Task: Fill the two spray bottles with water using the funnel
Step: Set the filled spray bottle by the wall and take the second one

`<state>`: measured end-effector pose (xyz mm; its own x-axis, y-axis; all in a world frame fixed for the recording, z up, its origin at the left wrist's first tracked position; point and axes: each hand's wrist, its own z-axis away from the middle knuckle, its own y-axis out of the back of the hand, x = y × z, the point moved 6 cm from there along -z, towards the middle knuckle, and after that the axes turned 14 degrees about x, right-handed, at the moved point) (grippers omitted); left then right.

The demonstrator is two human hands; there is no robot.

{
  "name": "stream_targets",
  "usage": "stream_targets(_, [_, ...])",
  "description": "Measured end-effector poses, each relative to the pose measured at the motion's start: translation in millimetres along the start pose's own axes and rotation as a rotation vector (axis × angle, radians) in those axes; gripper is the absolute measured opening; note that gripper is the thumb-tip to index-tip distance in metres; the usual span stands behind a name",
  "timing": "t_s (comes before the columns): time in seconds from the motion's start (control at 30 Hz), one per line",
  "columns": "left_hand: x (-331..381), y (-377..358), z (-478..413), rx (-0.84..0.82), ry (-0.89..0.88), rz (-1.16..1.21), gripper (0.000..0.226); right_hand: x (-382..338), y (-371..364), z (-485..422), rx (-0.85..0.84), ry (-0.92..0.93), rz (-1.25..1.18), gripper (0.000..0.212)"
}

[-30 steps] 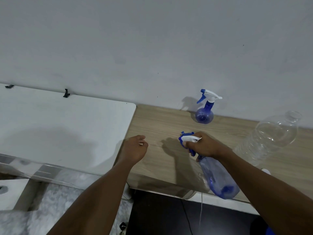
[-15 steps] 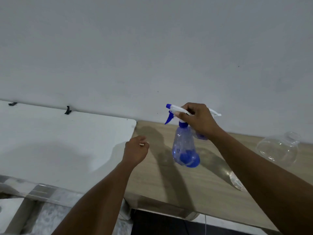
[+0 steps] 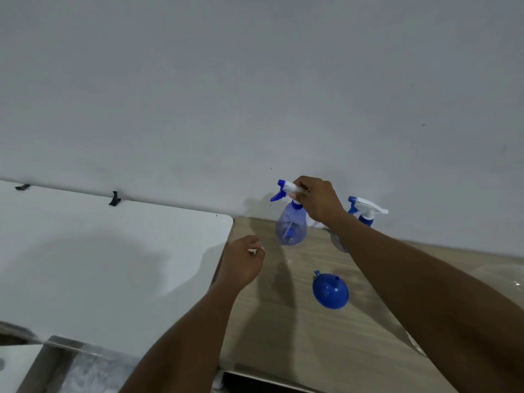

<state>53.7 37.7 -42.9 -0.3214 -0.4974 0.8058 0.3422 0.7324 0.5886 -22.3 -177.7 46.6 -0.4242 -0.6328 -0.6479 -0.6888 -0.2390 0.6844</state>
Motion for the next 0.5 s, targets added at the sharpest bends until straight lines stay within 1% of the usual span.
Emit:
stream_targets(0.1, [-5, -6, -3, 0.001, -0.007, 0.001, 0.034, 5, -6, -8, 0.011, 0.007, 0.012, 0.014])
stream_targets(0.2, [-10, -10, -3, -0.019, -0.017, -0.017, 0.036, 6, -10, -10, -0.016, 0.036, 0.042, 0.019])
stream_targets(0.27, [-10, -12, -3, -0.029, -0.026, -0.025, 0.037, 8, -12, -6, -0.049, 0.04, 0.039, 0.027])
stream_targets(0.33, [-5, -13, -1, -0.045, -0.049, -0.046, 0.037, 10, -7, -1, -0.059, 0.002, -0.001, 0.04])
stream_targets(0.37, [0, -14, 0, -0.054, -0.061, -0.059, 0.037, 11, 0, 1, -0.027, -0.02, -0.015, 0.046])
stream_targets(0.4, [4, -15, 1, -0.063, -0.068, -0.06, 0.037, 12, 11, 2, 0.05, -0.023, -0.023, 0.048])
stream_targets(0.5, [19, -27, 5, -0.079, -0.078, -0.027, 0.036, 24, 58, 12, 0.393, 0.003, -0.013, 0.037])
